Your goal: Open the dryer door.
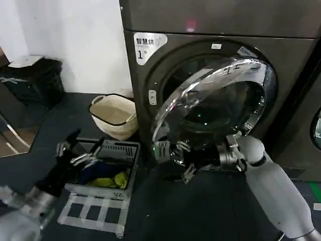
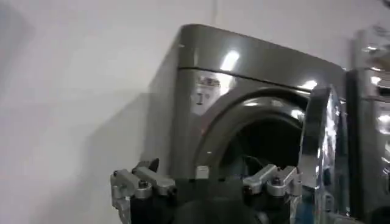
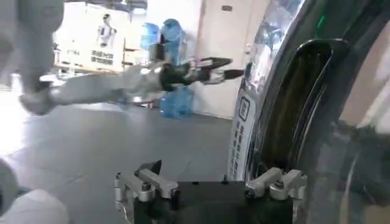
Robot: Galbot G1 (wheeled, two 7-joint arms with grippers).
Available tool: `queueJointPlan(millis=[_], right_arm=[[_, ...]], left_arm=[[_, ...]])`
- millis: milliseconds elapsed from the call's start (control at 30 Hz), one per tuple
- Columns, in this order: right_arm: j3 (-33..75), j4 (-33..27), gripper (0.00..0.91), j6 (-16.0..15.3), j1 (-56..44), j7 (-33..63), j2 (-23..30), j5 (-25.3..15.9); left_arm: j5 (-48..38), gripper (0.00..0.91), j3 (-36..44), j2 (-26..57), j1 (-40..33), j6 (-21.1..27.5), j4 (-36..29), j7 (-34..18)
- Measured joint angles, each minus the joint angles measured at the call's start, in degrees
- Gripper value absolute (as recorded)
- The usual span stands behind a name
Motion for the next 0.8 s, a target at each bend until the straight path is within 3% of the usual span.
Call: queueJointPlan(millis=[367, 800], right_arm=[[3.7, 3.4, 0.907, 0.5, -5.3, -1.2, -2.7, 2.3], [13.2, 8.4, 0.907, 1.0, -15.0, -1.0, -5.9, 4.8]], left_arm=[[-8.3, 0.907, 16.2, 10.3, -17.2, 1.0, 8.9, 2.2], [-12.1, 0.907, 36.6, 10.7, -39.1, 2.2, 16.0, 2.2]])
